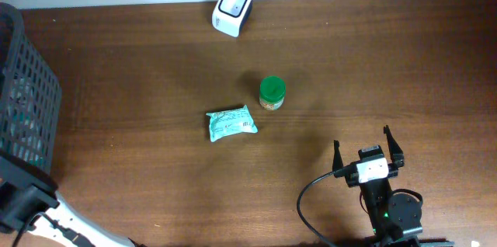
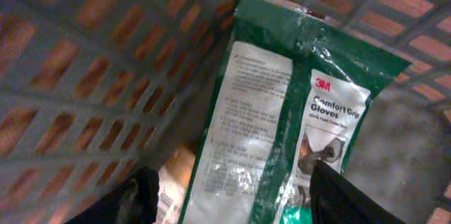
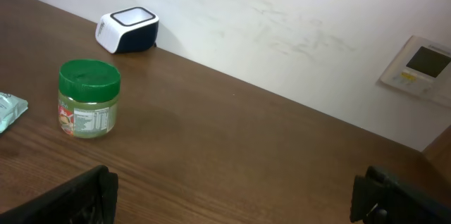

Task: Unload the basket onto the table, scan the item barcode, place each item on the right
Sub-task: 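Reach into the basket and grasp the green 3M gloves package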

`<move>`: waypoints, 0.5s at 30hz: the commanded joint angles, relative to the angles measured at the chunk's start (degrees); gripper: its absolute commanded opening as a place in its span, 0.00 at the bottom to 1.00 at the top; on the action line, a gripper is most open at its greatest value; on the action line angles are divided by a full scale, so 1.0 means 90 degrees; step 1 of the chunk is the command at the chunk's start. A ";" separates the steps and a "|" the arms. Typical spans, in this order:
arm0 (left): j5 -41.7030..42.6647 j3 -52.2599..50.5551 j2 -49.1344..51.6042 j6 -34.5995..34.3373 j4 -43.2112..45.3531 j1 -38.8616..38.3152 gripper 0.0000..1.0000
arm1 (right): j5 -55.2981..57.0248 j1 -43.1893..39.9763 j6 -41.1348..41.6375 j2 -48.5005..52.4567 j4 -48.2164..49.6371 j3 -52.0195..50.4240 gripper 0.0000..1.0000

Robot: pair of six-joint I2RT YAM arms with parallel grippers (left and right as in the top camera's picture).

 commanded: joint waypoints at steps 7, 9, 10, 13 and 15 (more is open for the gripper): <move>0.0136 -0.0002 0.0877 0.1173 0.0566 0.0041 0.59 | -0.0010 0.0041 -0.0019 -0.0019 -0.0056 -0.0029 0.99; 0.0168 -0.0002 0.0933 0.1173 0.0780 0.0039 0.60 | -0.0010 0.0041 -0.0022 -0.0019 -0.0056 -0.0029 0.99; 0.0187 -0.0002 0.0979 0.1173 0.0889 0.0022 0.61 | -0.0010 0.0041 -0.0022 -0.0019 -0.0056 -0.0029 0.99; 0.0185 -0.0002 0.1151 0.1173 0.1025 0.0005 0.61 | -0.0010 0.0041 -0.0022 -0.0022 -0.0056 -0.0029 0.99; 0.0187 -0.0002 0.1311 0.1171 0.1030 0.0005 0.61 | -0.0010 0.0041 -0.0022 -0.0019 -0.0056 -0.0029 0.99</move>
